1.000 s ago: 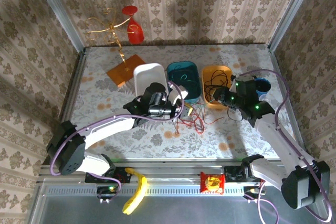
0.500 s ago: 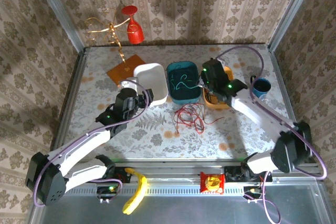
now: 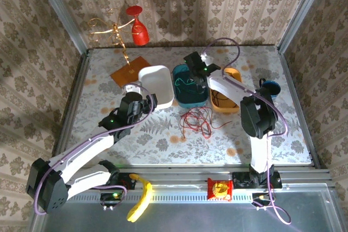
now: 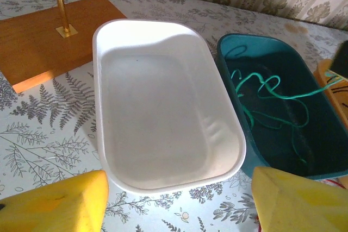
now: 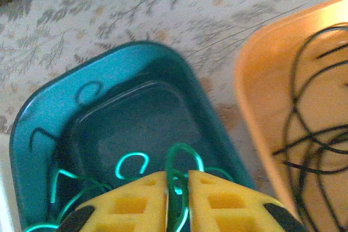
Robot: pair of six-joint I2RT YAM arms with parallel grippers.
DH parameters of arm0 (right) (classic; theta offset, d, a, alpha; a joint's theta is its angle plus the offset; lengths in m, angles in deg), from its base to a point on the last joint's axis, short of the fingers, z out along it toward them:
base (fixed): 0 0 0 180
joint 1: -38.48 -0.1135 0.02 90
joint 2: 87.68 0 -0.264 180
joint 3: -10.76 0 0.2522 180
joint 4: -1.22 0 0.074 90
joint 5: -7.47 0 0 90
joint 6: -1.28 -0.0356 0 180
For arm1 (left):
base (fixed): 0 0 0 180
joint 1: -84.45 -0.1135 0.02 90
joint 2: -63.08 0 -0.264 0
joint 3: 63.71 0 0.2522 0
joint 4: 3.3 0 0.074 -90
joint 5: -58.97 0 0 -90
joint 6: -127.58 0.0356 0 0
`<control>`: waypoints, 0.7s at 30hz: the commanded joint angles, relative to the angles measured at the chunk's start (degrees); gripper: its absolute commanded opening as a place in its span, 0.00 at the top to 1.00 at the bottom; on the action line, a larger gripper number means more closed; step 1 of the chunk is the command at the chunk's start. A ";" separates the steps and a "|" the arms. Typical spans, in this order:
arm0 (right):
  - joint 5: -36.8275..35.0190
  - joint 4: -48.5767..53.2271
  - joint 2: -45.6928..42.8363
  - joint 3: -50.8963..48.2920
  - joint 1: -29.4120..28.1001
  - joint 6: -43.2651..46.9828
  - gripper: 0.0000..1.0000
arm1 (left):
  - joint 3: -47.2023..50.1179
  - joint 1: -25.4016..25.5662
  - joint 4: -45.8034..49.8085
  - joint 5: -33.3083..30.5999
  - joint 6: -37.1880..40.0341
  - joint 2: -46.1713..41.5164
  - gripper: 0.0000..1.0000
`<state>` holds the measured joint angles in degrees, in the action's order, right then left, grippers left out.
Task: Untangle the cables
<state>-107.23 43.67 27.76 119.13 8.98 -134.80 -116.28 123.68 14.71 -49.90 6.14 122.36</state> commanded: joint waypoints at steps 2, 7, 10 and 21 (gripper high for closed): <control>12.82 2.37 0.46 -0.89 0.18 0.10 0.70 | -2.56 -0.29 2.10 2.03 2.05 1.91 0.29; 15.57 2.29 -6.55 -8.01 1.26 1.97 0.61 | -2.50 0.05 1.20 3.90 2.06 3.26 0.29; 16.02 0.41 -11.20 -11.61 1.59 3.60 0.58 | -2.84 0.32 0.77 4.61 2.26 4.29 0.29; 20.42 0.45 -13.92 -12.45 1.65 7.93 0.63 | -5.28 2.34 0.48 9.12 4.89 7.93 0.29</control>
<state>-89.18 44.06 16.17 107.76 10.58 -128.77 -119.30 125.34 15.15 -43.74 8.21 129.38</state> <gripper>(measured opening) 0.372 0.712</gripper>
